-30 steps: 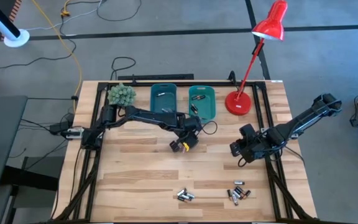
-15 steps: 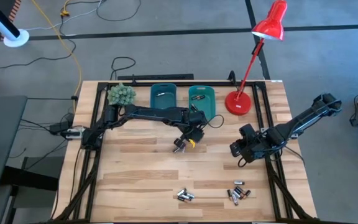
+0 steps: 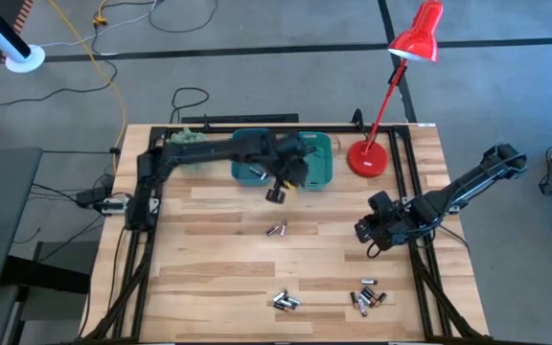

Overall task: Sort batteries
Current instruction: Put the silver battery into the blue bin

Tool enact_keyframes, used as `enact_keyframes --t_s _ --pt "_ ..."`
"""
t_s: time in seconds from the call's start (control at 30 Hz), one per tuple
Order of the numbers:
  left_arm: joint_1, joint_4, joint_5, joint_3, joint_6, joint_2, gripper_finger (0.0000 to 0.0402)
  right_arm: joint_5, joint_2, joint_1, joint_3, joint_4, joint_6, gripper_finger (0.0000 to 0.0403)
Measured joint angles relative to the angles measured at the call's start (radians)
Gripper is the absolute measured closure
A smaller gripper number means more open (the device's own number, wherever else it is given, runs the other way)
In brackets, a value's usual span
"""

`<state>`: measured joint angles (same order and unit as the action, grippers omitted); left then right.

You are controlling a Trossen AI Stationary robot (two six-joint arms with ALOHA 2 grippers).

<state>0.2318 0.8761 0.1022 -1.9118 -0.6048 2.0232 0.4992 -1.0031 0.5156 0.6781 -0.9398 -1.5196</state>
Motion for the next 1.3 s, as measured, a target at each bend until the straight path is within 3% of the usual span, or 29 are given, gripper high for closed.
enact_keyframes --t_s 0.23,0.57,0.9,1.3 --pt "0.178 0.038 -0.017 0.056 0.065 -0.068 0.0368 0.0 0.0 0.0 0.0 -0.001 0.002 0.0278" --pt "0.353 0.003 -0.062 0.323 0.16 -0.095 0.0368 0.0 0.0 -0.011 0.0 -0.019 -0.024 0.0278" --pt "0.371 -0.211 -0.12 0.458 0.209 -0.091 0.0369 0.0 0.0 -0.109 0.0 -0.025 -0.019 0.0278" --pt "0.408 -0.221 -0.106 0.513 0.28 -0.091 0.0368 0.0 0.0 -0.195 0.0 -0.027 0.032 0.0278"
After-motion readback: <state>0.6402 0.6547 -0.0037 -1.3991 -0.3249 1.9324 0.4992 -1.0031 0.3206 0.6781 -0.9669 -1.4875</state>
